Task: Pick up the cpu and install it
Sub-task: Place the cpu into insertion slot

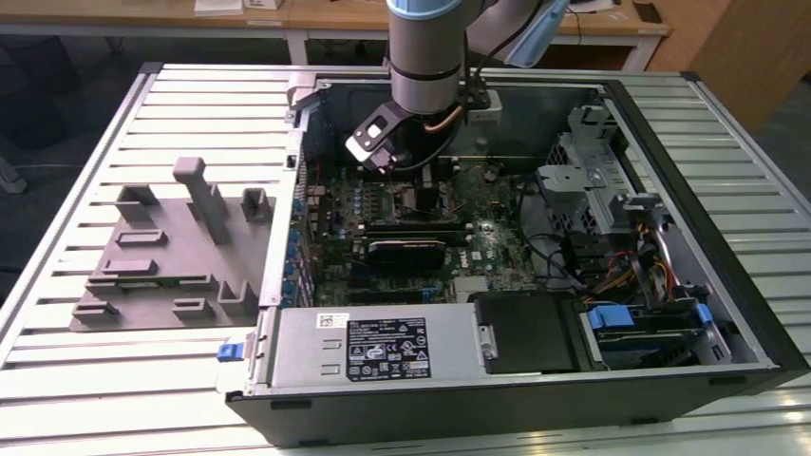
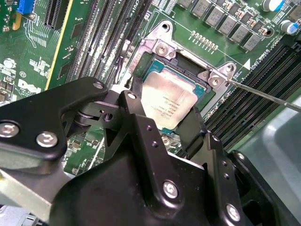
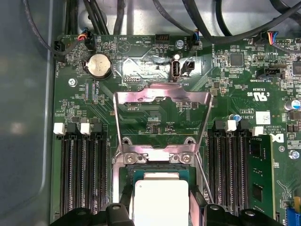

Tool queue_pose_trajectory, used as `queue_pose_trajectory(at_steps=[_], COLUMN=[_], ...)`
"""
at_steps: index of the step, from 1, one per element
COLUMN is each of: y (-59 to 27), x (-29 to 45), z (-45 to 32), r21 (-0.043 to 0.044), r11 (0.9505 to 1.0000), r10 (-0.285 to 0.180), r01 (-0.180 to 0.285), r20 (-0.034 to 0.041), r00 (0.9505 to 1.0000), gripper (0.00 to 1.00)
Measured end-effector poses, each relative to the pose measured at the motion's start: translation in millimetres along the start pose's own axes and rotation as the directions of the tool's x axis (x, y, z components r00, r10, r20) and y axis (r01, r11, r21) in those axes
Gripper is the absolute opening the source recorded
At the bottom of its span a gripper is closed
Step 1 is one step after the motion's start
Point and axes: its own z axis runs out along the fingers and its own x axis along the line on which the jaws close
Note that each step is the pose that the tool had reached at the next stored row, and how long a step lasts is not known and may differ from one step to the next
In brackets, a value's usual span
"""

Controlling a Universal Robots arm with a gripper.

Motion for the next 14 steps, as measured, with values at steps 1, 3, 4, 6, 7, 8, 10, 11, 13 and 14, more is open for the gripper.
queue_pose_trajectory(at_steps=[1, 3, 4, 6, 7, 8, 10, 11, 13, 14], y=[0.0, 0.0, 0.0, -0.1, -0.1, -0.1, -0.1, -0.1, -0.1, -0.1], x=[0.1, 0.3, 0.3, 0.4, 0.4, 0.5, 0.5, 0.5, 0.5, 0.5], z=[0.1, 0.2, 0.3, 0.6, 0.8, 1.0, 1.1, 1.2, 1.2, 1.2], r21=[0.0, -0.0001, 0.0, 0.0001, 0.0001, 0.0001, 0.0001, -0.0001, -0.0001, -0.0001], r11=[1.0, 1.0, 1.0, 1.0, 1.0, 1.0, 1.0, 1.0, 1.0, 1.0], r10=[-0.001, -0.003, -0.004, -0.005, -0.005, -0.005, -0.005, -0.005, -0.005, -0.005], r01=[0.001, 0.003, 0.004, 0.005, 0.005, 0.005, 0.005, 0.005, 0.005, 0.005], r20=[-0.0002, -0.0007, -0.0006, -0.0014, -0.0016, -0.0018, -0.0019, -0.002, -0.0022, -0.0021], r00=[1.0, 1.0, 1.0, 1.0, 1.0, 1.0, 1.0, 1.0, 1.0, 1.0], gripper=[0.55, 0.55, 0.55, 0.55, 0.55, 0.55, 0.55, 0.55, 0.55, 0.55])
